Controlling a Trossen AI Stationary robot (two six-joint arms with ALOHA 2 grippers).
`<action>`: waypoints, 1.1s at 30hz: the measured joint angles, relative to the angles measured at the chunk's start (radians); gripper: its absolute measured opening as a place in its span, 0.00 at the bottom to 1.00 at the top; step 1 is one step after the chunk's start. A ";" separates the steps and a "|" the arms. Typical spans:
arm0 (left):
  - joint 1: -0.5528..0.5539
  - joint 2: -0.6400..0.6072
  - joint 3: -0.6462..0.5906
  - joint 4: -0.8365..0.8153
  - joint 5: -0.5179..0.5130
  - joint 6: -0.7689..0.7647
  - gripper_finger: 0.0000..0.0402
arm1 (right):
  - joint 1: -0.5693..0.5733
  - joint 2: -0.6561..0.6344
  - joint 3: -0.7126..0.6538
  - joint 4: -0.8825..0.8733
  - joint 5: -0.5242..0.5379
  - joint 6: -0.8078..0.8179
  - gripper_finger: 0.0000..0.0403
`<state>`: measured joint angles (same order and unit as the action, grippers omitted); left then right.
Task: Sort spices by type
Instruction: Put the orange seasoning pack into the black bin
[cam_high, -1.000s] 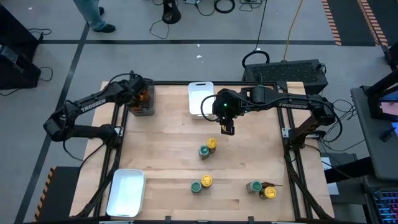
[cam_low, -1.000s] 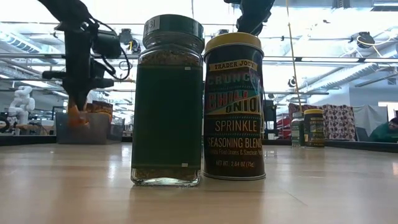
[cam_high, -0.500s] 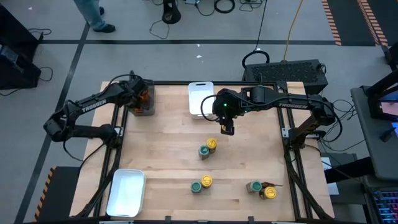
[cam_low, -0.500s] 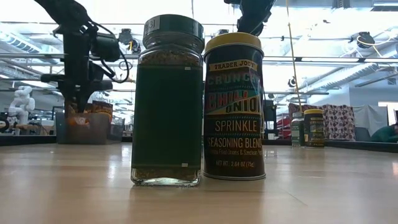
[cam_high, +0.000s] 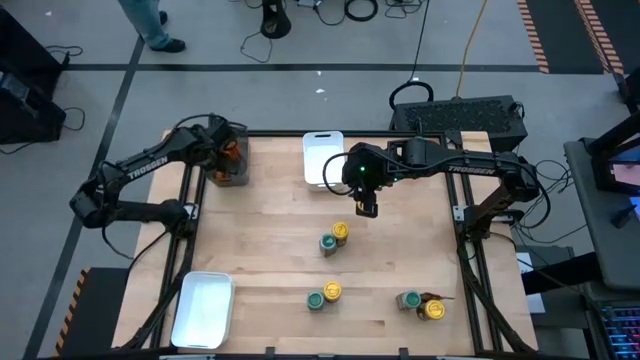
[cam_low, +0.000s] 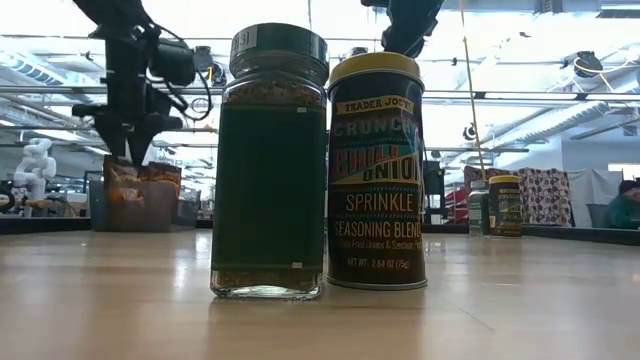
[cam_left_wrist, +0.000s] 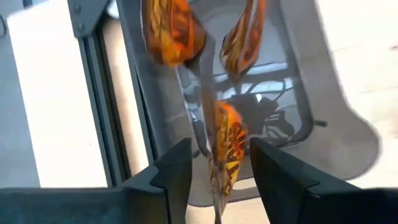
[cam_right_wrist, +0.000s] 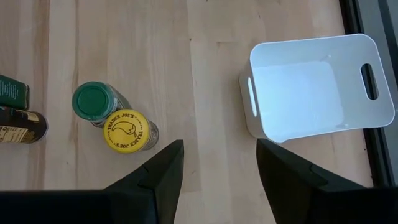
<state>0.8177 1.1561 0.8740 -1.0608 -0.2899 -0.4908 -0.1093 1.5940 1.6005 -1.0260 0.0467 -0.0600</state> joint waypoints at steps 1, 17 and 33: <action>0.000 0.000 0.015 -0.012 0.000 0.001 0.42 | 0.000 0.000 0.000 0.000 0.000 -0.004 0.46; -0.055 -0.002 0.365 -0.194 0.071 0.078 0.43 | 0.000 -0.050 0.000 0.019 0.000 -0.026 0.46; -0.603 -0.002 0.405 0.226 -0.033 0.112 0.43 | 0.057 -0.233 0.000 -0.071 -0.130 0.340 0.46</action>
<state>0.2147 1.1545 1.2793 -0.8350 -0.3228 -0.3787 -0.0520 1.3613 1.6005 -1.0973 -0.0834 0.2804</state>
